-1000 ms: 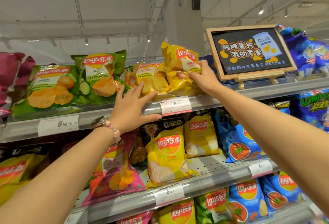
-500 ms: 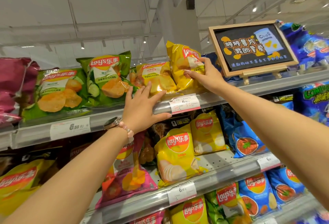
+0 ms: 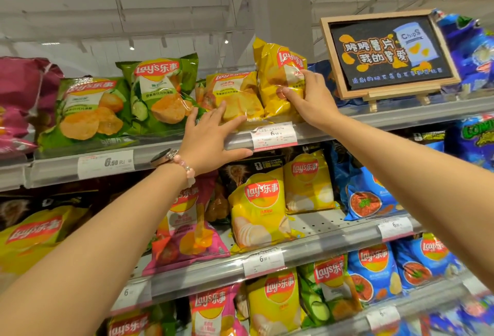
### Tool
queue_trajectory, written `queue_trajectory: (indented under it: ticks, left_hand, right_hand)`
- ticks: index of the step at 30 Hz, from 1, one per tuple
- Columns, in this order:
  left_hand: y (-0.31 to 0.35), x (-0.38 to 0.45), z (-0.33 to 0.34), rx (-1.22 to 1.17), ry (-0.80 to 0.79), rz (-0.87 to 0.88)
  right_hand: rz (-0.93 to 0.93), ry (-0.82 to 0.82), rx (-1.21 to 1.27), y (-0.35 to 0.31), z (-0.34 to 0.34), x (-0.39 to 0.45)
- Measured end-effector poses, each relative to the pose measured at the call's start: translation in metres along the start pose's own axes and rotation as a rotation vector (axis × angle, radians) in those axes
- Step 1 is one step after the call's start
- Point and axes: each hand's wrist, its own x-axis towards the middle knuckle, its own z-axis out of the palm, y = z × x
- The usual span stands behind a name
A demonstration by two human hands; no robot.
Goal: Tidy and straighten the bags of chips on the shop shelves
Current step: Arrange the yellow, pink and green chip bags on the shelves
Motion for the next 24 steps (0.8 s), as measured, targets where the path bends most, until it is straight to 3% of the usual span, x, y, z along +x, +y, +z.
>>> queue_trajectory:
  ticks: [3,7,11,15,20,24]
  left_hand:
    - [-0.001,-0.005,-0.007,-0.117,0.004,0.012]
    - [-0.004,-0.03,-0.02,-0.359,0.167,-0.027]
    - [-0.01,-0.073,-0.023,-0.359,0.327,-0.066]
    - [-0.016,-0.129,-0.006,-0.323,0.335,-0.185]
    - [-0.028,-0.191,0.046,-0.406,0.126,-0.489]
    - [-0.032,-0.212,0.079,-0.695,0.073,-0.744]
  right_hand:
    - [-0.008,0.036,-0.034,-0.004,0.001,-0.006]
    - [-0.003,0.066,-0.033,-0.012,0.008,-0.024]
    - [-0.144,0.144,0.014,-0.025,0.012,-0.061]
    - [-0.325,0.156,0.203,-0.045,0.02,-0.112]
    - [-0.461,-0.085,0.359,-0.065,0.056,-0.171]
    - [-0.313,-0.336,0.437,-0.076,0.099,-0.203]
